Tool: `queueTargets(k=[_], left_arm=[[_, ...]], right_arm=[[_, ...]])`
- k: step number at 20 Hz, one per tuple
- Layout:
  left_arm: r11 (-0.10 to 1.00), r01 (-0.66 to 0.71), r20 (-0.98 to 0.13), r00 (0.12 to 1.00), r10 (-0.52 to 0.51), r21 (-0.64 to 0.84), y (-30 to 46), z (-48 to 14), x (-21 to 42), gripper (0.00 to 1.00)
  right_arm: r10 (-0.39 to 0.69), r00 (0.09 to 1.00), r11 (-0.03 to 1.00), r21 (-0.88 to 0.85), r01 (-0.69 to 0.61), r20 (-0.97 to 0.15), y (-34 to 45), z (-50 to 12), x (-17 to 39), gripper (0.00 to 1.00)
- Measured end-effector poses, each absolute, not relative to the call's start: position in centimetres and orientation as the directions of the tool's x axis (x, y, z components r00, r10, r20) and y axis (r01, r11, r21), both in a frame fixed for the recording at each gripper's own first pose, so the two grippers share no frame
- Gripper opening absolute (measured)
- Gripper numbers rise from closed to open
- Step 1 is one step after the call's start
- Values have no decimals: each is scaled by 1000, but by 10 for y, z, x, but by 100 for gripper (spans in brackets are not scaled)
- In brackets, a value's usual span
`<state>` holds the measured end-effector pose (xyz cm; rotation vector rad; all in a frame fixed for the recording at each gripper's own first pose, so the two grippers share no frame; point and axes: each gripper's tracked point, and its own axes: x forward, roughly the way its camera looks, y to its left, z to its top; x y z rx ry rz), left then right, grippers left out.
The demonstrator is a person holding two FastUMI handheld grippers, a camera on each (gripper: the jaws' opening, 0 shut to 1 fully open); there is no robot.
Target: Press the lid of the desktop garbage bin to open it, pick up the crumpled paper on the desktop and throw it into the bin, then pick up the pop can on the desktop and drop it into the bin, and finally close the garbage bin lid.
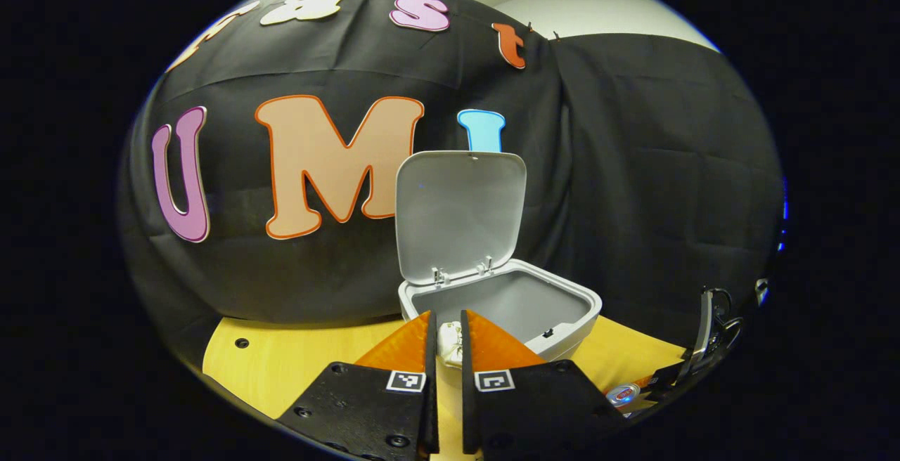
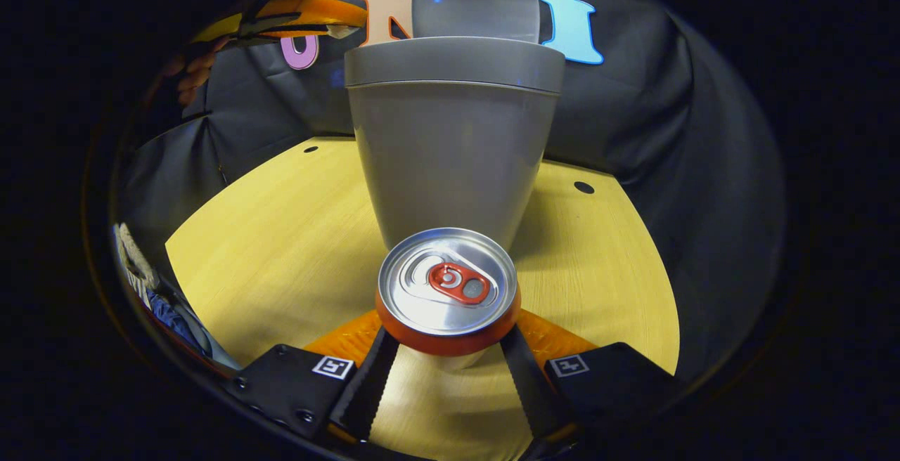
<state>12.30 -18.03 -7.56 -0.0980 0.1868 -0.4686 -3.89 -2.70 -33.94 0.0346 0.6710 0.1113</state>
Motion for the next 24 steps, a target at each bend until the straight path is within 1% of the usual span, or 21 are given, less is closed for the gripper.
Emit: queueTargets(k=[14, 15, 16, 17, 18, 19, 22, 24], left_arm=[[866, 466, -208, 842, -497, -182, -208, -94, 138, 11], [864, 468, -217, 838, -500, -183, -209, -96, 137, 13], [862, 473, -225, 833, -505, -184, -211, -100, 137, 14], [860, 476, -233, 829, -509, -186, -213, -102, 135, 20], [857, 480, -234, 825, -514, -189, -214, -102, 134, 22], [855, 482, -231, 825, -517, -191, -215, -101, 133, 29], [854, 481, -233, 824, -517, -197, -215, -103, 134, 35], [855, 478, -236, 824, -515, -198, -213, -103, 133, 42]], right_arm=[[71, 779, 997, 78, -29, -622, -48, -343, -38, 86], [72, 780, 996, 79, -29, -622, -47, -343, -38, 84], [68, 780, 997, 77, -26, -622, -48, -343, -38, 86], [69, 781, 997, 79, -25, -621, -49, -342, -39, 86], [66, 781, 997, 79, -22, -621, -49, -342, -37, 86], [65, 783, 997, 79, -20, -619, -49, -341, -37, 86], [58, 789, 997, 75, -15, -612, -52, -336, -34, 84], [58, 793, 997, 76, -15, -606, -53, -332, -32, 86]])
